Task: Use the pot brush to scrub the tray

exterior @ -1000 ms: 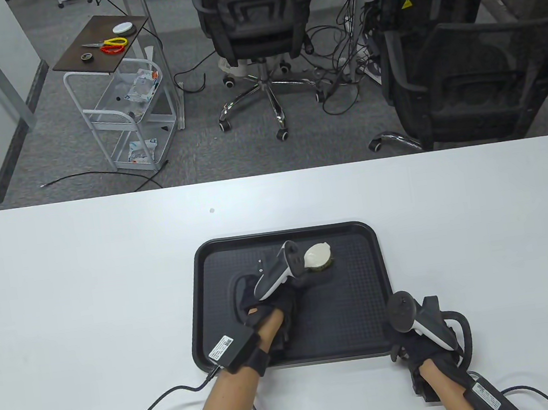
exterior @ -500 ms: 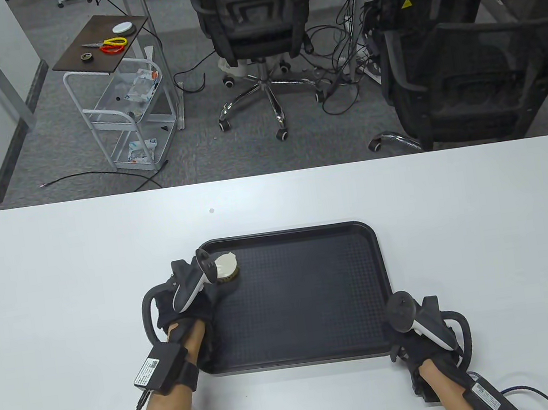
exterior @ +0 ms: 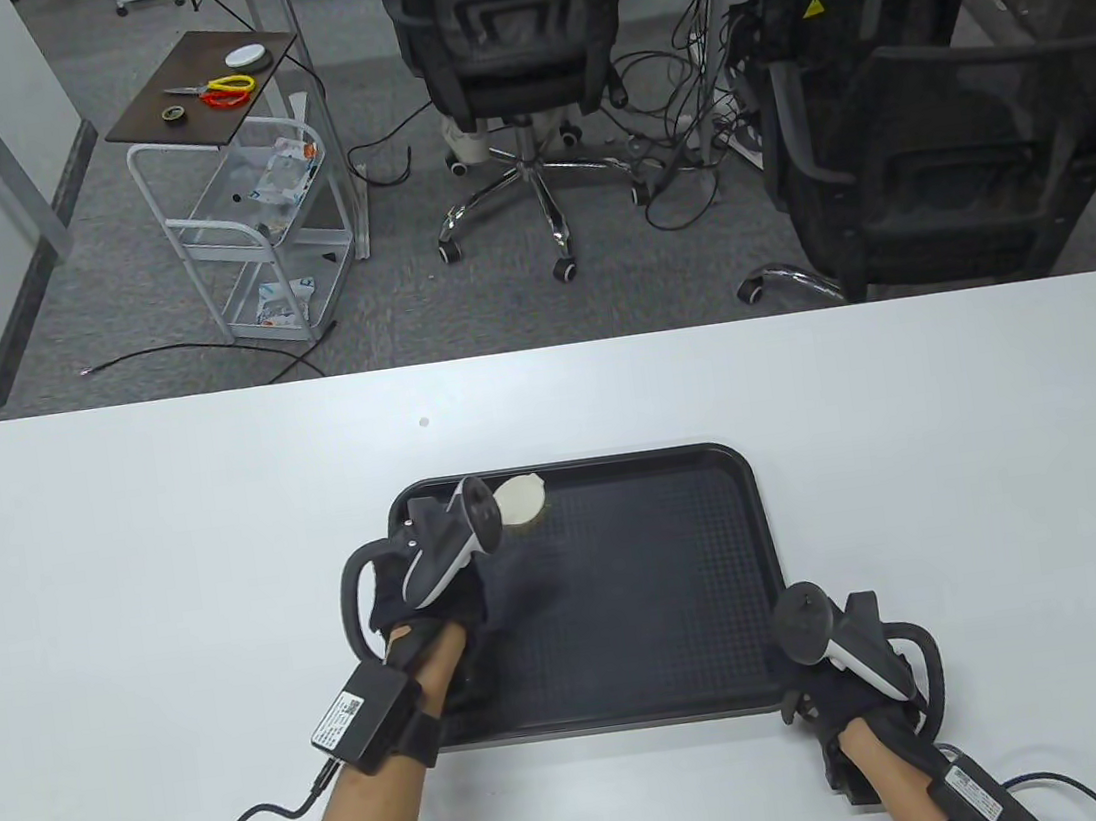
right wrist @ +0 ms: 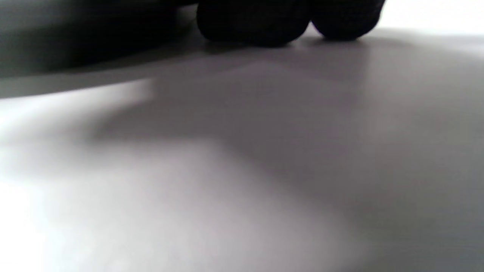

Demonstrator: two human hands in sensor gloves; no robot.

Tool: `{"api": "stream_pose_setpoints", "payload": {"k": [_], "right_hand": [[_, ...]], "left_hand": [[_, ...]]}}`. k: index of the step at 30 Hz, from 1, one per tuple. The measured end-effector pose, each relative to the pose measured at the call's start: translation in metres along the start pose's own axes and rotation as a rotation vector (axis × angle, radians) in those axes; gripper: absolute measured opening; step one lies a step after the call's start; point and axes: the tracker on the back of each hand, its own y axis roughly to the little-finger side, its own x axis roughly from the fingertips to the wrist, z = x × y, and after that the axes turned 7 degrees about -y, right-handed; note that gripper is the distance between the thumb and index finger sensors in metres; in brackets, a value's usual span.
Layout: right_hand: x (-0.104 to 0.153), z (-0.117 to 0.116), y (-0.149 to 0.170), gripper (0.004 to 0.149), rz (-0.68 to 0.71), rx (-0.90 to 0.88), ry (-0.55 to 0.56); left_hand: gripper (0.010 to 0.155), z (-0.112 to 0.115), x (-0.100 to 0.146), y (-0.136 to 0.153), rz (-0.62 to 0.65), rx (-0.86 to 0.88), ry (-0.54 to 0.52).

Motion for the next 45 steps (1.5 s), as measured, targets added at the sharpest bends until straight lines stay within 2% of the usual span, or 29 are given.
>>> {"api": "stream_pose_setpoints", "payload": {"k": [9,12,15,19,23,28,31,38,41,45], "right_hand": [[0.0,0.0,0.0,0.072,0.003,-0.001,-0.005],[0.0,0.0,0.0,0.072,0.003,-0.001,-0.005],[0.0,0.0,0.0,0.072,0.003,-0.002,-0.005],[0.0,0.0,0.0,0.072,0.003,-0.002,-0.008],[0.0,0.0,0.0,0.072,0.004,-0.006,-0.012],[0.0,0.0,0.0,0.072,0.003,-0.006,-0.011],[0.0,0.0,0.0,0.072,0.001,-0.003,-0.01],[0.0,0.001,0.0,0.072,-0.002,-0.002,-0.01],[0.0,0.001,0.0,0.072,-0.002,-0.003,-0.009],[0.0,0.001,0.0,0.072,-0.002,-0.005,-0.008]], "left_hand": [[0.057,0.012,0.015,-0.108,0.167,0.122,0.039],[0.057,0.017,0.025,-0.138,0.232,0.084,0.033],[0.057,0.02,0.03,-0.152,0.261,0.073,0.035],[0.057,0.023,0.032,-0.153,0.265,0.068,0.034],[0.057,0.032,0.031,-0.134,0.248,0.076,0.087],[0.056,0.041,0.026,-0.078,0.139,0.128,0.108],[0.056,0.044,0.024,-0.031,0.056,0.148,0.116],[0.056,0.049,0.026,0.055,-0.096,0.13,0.117],[0.056,0.051,0.027,0.084,-0.159,0.121,0.12],[0.056,0.049,0.028,0.105,-0.212,0.071,0.111]]}}
